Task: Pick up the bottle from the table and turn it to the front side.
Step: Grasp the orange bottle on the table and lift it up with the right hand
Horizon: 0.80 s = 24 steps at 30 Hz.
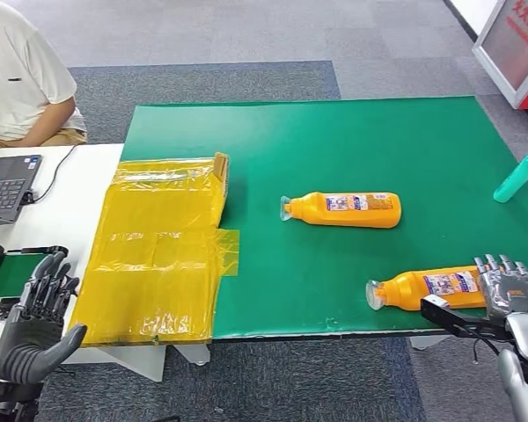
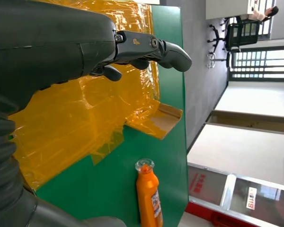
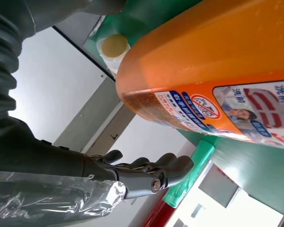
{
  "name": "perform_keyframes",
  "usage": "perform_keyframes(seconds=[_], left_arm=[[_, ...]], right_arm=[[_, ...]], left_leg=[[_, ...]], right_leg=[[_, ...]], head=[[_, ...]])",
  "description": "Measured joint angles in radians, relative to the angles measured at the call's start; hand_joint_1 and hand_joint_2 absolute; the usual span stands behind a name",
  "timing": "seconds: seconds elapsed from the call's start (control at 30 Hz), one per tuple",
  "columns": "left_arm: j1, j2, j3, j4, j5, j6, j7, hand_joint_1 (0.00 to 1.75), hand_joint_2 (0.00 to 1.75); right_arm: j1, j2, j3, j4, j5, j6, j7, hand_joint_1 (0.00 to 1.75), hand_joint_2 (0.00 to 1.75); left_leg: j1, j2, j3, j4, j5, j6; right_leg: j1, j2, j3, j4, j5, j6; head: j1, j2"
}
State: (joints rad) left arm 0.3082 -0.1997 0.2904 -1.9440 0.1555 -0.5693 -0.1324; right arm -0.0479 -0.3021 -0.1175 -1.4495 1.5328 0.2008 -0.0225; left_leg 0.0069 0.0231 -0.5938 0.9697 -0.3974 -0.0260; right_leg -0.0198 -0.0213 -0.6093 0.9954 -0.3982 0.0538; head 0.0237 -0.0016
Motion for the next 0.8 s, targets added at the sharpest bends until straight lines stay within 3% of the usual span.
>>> perform_keyframes(seconds=[0.8], left_arm=[[0.005,0.031,-0.056,0.0,0.02,0.032,-0.001,0.0,1.75]], right_arm=[[-0.107,0.006,0.115,0.198,0.0,-0.064,0.044,0.0,1.75]], left_leg=[[0.0,0.0,0.0,0.0,0.0,0.0]], right_leg=[[0.0,0.0,0.0,0.0,0.0,0.0]], head=[[0.0,0.0]])
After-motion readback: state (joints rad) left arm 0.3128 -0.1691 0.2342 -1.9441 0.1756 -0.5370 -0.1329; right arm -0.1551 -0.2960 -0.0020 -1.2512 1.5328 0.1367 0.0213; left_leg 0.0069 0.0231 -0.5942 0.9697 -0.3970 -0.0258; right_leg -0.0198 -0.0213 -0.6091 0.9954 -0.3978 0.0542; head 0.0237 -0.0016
